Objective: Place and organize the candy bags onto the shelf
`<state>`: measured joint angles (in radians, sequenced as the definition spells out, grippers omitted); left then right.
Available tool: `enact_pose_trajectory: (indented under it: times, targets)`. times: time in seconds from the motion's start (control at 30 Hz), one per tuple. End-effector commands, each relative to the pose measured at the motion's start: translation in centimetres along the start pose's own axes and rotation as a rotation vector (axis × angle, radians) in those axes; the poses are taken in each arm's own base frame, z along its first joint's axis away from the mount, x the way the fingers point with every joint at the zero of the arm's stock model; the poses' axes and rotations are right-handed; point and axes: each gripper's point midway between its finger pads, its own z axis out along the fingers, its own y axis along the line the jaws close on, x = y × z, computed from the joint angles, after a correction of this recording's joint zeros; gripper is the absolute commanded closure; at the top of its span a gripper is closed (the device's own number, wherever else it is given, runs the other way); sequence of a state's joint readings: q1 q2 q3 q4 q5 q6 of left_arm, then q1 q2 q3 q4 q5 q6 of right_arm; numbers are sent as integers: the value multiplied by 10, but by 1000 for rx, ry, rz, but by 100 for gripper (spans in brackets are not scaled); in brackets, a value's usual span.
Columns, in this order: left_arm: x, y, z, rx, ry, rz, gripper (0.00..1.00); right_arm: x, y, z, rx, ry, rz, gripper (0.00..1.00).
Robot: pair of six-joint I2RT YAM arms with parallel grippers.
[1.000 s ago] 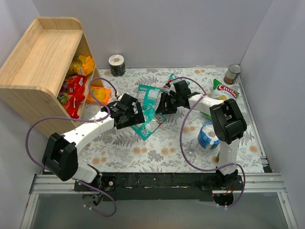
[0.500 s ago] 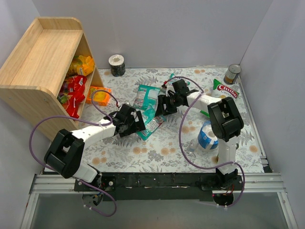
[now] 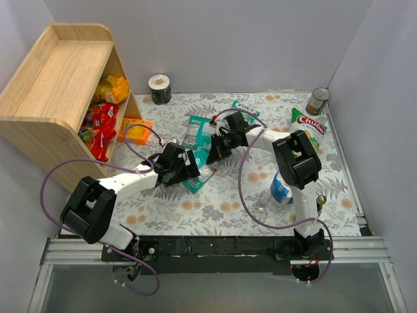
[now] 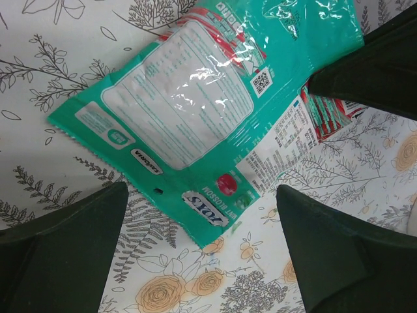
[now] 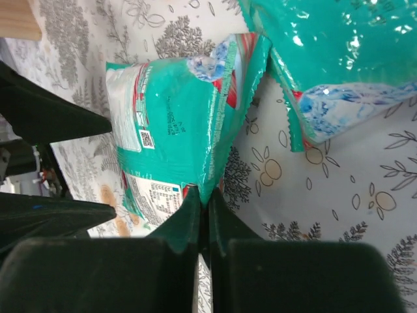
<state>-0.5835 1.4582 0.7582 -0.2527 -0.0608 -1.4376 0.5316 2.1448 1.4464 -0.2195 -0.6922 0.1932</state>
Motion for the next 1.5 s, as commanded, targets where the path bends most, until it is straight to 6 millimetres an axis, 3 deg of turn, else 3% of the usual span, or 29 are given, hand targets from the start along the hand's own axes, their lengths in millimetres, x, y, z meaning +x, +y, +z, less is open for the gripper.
enact_pose_trajectory:
  times: [0.0, 0.07, 0.23, 0.43, 0.77, 0.93, 1.07, 1.23, 1.33, 1.47]
  targets:
    - [-6, 3, -1, 2, -28, 4, 2, -2, -2, -2, -40, -13, 105, 99]
    - [-7, 2, -4, 13, -27, -2, 2, 3, 0, -8, -68, -23, 181, 99]
    - [-10, -1, -12, 41, -42, -10, 2, -14, 19, -36, -184, -77, 456, 99]
    - [-6, -2, -10, 68, -18, -43, 2, -31, 34, -45, -276, -58, 665, 99]
    - [-35, -22, -13, 198, -42, -129, 2, -23, 39, -48, -288, -10, 760, 99]
    - [-26, -23, -7, 253, 20, -204, 2, -12, 42, -49, -320, -8, 821, 99]
    - [-19, -26, -5, 262, 63, -237, 2, -14, 44, -51, -351, -53, 864, 99]
    - [-19, -17, -7, 193, 67, -274, 2, -30, 55, -64, -452, -174, 1027, 99]
    - [-19, -4, -12, 106, 66, -305, 2, -40, 57, -68, -490, -223, 1024, 99]
    - [-23, -9, -19, 122, 51, -321, 2, -52, 57, -68, -496, -237, 1034, 99]
